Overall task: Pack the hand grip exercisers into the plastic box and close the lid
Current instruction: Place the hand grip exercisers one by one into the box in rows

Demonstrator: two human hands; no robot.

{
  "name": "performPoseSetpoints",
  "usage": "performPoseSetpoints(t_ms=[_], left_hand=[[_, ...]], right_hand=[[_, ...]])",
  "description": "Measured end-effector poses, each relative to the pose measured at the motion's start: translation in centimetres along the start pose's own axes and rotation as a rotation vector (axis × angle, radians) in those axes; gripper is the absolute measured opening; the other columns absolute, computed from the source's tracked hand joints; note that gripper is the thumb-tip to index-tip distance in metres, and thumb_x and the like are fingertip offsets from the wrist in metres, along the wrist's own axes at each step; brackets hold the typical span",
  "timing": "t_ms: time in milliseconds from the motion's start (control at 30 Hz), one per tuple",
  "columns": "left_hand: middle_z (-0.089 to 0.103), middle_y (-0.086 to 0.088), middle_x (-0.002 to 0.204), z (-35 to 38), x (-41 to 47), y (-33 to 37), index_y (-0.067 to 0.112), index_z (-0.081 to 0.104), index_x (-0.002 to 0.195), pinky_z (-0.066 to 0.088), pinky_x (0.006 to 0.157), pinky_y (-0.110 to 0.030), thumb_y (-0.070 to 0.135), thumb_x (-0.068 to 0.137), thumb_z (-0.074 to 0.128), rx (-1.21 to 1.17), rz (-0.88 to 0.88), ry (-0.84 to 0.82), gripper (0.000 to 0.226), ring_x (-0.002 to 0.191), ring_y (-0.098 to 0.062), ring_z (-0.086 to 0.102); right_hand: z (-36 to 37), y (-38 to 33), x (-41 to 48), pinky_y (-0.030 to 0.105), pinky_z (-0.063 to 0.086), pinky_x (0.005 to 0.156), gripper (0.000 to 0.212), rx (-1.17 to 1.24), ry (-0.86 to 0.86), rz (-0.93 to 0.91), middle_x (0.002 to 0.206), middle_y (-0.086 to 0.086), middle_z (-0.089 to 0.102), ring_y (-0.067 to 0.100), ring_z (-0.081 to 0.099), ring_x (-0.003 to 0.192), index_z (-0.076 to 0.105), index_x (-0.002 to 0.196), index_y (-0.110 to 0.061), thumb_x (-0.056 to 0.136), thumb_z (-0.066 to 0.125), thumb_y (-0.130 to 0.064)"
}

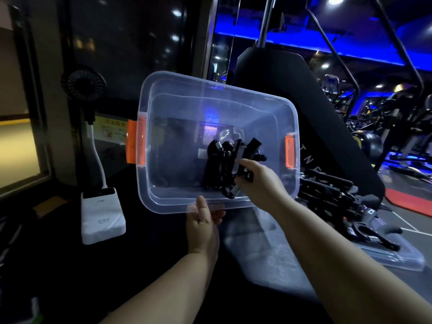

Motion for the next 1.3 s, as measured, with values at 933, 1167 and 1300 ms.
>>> performPoseSetpoints(t_ms=[933, 1167, 1300], left_hand=[[0.068, -0.025, 0.096, -0.2, -0.3, 0.8, 0.011, 0.058, 0.092, 0.053, 0.084, -0.045, 0.026, 0.095, 0.044, -0.074, -0.145, 0.002, 0.021, 0.084, -0.029, 0.066], [0.069, -0.005, 0.070, -0.1, -0.5, 1.0, 0.005, 0.057, 0.099, 0.050, 0.054, -0.016, 0.021, 0.098, 0.041, -0.173, -0.192, -0.024, 0.022, 0.056, -0.005, 0.064], [0.069, -0.023, 0.094, -0.2, -0.5, 1.1, -0.003, 0.055, 0.112, 0.054, 0.068, -0.022, 0.021, 0.097, 0.042, -0.087, -0.181, 0.032, 0.031, 0.078, -0.020, 0.067]], right_hand=[[10.2, -4.3, 10.4, 0.028, 0.037, 0.055, 0.053, -0.841, -0.132, -0.263, 0.102, 0.003, 0.067, 0.027, 0.066, 0.096, 0.045, 0.115, -0.018, 0.079, 0.071, -0.047], [10.5, -5.0, 11.0, 0.042, 0.031, 0.093, 0.062, -1.045, 0.020, -0.500, 0.121, 0.005, 0.050, 0.026, 0.040, 0.115, 0.054, 0.122, -0.022, 0.070, 0.070, -0.050], [11.1, -3.8, 11.6, 0.058, 0.000, 0.113, 0.082, -1.042, -0.126, -0.563, 0.135, 0.001, 0.038, 0.023, 0.028, 0.131, 0.049, 0.131, -0.027, 0.062, 0.066, -0.070]])
Point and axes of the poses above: each hand's wrist, its own x-axis towards the middle knuckle, its own z-axis out of the palm, y = z × x, the point moved 4 cm from there along x, towards the middle knuckle
